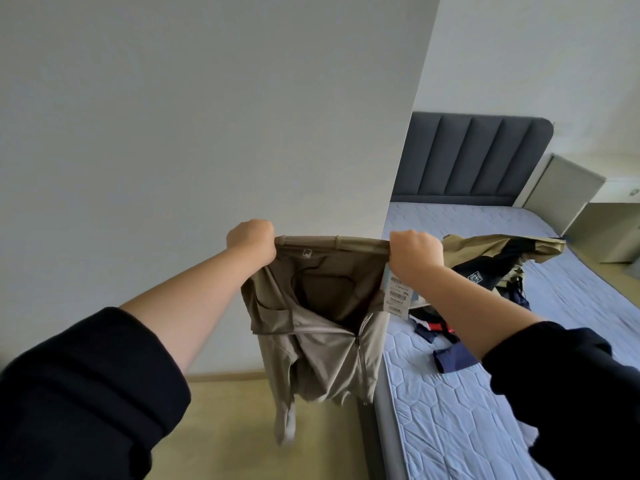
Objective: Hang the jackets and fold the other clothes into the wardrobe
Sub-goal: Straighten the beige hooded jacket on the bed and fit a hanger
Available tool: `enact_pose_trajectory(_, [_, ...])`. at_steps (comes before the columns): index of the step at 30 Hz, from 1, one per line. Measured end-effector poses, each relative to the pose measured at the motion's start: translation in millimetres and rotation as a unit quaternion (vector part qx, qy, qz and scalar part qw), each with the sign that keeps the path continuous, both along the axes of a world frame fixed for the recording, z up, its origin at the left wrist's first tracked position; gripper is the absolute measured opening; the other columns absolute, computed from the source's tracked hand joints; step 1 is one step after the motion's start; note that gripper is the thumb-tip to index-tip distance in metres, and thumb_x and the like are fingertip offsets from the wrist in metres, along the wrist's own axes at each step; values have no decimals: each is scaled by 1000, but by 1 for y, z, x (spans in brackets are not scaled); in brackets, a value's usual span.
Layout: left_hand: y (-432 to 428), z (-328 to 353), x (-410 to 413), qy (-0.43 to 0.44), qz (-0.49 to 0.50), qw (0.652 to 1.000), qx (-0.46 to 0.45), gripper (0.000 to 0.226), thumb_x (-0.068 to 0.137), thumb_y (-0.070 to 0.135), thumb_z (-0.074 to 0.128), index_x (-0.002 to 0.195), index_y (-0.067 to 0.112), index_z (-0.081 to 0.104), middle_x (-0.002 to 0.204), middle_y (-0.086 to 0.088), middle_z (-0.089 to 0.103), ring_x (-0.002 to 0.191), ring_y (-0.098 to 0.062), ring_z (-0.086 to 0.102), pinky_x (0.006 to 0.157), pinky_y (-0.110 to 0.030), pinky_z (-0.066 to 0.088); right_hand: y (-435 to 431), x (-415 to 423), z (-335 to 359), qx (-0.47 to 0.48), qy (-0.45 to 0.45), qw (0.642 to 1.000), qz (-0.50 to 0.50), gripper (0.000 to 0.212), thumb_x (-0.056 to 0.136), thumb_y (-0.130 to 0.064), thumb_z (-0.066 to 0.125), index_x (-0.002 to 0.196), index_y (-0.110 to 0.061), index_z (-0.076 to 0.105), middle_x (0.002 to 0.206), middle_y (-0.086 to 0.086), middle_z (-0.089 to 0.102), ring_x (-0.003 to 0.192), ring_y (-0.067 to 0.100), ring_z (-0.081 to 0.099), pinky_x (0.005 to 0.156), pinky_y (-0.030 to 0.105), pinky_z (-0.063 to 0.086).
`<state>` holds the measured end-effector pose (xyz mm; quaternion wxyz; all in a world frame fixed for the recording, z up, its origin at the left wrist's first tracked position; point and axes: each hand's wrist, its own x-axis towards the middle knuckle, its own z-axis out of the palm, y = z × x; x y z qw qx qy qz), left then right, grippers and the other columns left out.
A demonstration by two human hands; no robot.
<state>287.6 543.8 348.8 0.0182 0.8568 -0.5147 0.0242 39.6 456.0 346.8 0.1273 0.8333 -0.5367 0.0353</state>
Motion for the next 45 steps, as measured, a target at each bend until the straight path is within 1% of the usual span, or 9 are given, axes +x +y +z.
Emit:
enact_pose_trajectory(5, [4, -7, 6, -35, 0, 999, -16, 16, 79, -1, 47, 79, 13, 53, 73, -1, 48, 76, -23, 55, 61, -28, 42, -10, 0, -1, 89, -132, 984, -80, 20, 87, -8, 45, 68, -15, 41, 66, 2, 51, 55, 18, 46, 42, 24, 29])
enact_pose_trajectory(10, [-6, -16, 3, 183, 63, 977, -84, 26, 78, -2, 44, 87, 11, 65, 90, -9, 62, 93, -31, 61, 72, -30, 48, -9, -3, -11, 71, -109, 991, -44, 16, 87, -8, 43, 74, -14, 51, 80, 2, 48, 74, 22, 50, 57, 29, 39])
enact_pose_trajectory(14, [-19, -13, -6, 330, 33, 932, -147, 41, 77, -5, 35, 85, 15, 69, 83, -9, 64, 80, -31, 65, 70, -33, 57, -17, -7, -18, 226, -279, 933, -8, 27, 85, 6, 38, 78, -13, 56, 70, 1, 50, 67, 22, 50, 48, 24, 34])
enact_pose_trajectory(17, [-24, -10, -5, 379, 59, 909, -162, 46, 76, -5, 30, 81, 21, 68, 73, -6, 64, 50, -21, 63, 43, -21, 49, -20, -11, -22, 305, -326, 895, -1, 22, 85, 1, 40, 79, -5, 60, 69, 6, 54, 63, 20, 50, 52, 23, 35])
enact_pose_trajectory(26, [-21, -26, 7, 239, 2, 960, -147, 41, 73, -4, 39, 89, 22, 66, 85, 4, 58, 80, -21, 53, 64, -27, 41, -14, -8, -19, 198, -92, 974, 54, 16, 80, -11, 52, 67, -13, 44, 70, 4, 49, 64, 22, 47, 48, 27, 30])
enact_pose_trajectory(33, [-13, -27, 9, 151, -63, 985, -63, 27, 72, -4, 41, 66, 21, 50, 77, -2, 55, 76, -25, 52, 55, -26, 34, -16, -7, -24, 82, -200, 975, -50, 14, 83, -9, 50, 75, -13, 39, 65, 4, 45, 55, 19, 39, 45, 26, 25])
enact_pose_trajectory(38, [-18, -20, -6, 262, -53, 963, -17, 35, 64, -8, 28, 72, 11, 56, 68, -11, 54, 57, -26, 53, 52, -26, 41, -13, 4, -27, 264, -279, 910, -153, 32, 89, -11, 52, 58, -15, 44, 60, -1, 65, 47, 13, 44, 46, 21, 35])
enact_pose_trajectory(42, [-26, -13, -14, 351, -31, 935, -40, 46, 71, -9, 21, 83, 10, 61, 63, -11, 48, 46, -23, 47, 43, -23, 41, -18, 9, -30, 397, -465, 777, -150, 23, 95, -3, 42, 83, -2, 62, 72, 15, 71, 75, 20, 71, 56, 25, 52])
enact_pose_trajectory(45, [-27, -11, -11, 371, -14, 926, -69, 53, 74, -7, 22, 99, 12, 65, 63, -11, 52, 42, -21, 49, 43, -22, 44, -22, 1, -29, 417, -422, 795, -125, 24, 95, -4, 43, 102, 9, 62, 103, 21, 69, 98, 28, 67, 76, 34, 52])
